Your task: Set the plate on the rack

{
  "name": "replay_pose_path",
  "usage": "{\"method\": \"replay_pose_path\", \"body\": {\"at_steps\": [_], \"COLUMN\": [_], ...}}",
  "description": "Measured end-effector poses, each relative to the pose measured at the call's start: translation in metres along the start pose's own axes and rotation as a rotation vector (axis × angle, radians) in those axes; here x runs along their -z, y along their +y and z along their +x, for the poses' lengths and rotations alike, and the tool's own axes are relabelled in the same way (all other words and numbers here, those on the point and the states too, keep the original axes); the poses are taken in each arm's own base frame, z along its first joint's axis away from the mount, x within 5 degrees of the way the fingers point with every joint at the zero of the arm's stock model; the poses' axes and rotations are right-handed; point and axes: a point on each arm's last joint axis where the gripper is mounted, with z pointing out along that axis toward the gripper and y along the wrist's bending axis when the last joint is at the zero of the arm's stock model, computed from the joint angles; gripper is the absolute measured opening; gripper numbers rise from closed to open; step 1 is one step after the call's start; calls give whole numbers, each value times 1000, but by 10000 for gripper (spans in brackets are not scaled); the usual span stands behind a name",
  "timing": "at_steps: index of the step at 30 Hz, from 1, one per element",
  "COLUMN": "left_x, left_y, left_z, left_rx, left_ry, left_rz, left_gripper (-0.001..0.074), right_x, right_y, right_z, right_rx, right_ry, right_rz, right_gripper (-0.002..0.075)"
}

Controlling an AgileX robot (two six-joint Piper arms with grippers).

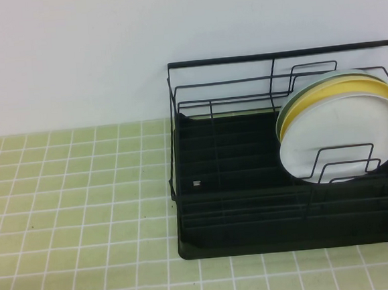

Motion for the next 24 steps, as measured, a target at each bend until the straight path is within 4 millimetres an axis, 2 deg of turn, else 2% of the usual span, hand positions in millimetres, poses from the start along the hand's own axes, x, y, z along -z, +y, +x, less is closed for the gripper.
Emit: {"method": "replay_pose_path", "body": {"at_steps": [3, 6, 14, 24], "left_x": [0, 0, 0, 0], "left_y": [0, 0, 0, 0], "left_z": [0, 0, 0, 0], "left_rx": [0, 0, -1, -1], "left_ry": [0, 0, 0, 0], "left_rz": [0, -2, -3, -3], "left_gripper": [-2, -2, -2, -2], "right_x": [0, 0, 2, 2], "right_y": [-2, -2, 1, -1], "right_z": [13, 14, 37, 37], "right_rx": [10, 26, 34, 22], "right_ry": [-47, -29, 221, 221], "right_rz": [33, 32, -6, 11], "right_gripper": [-2, -2, -2, -2]}}
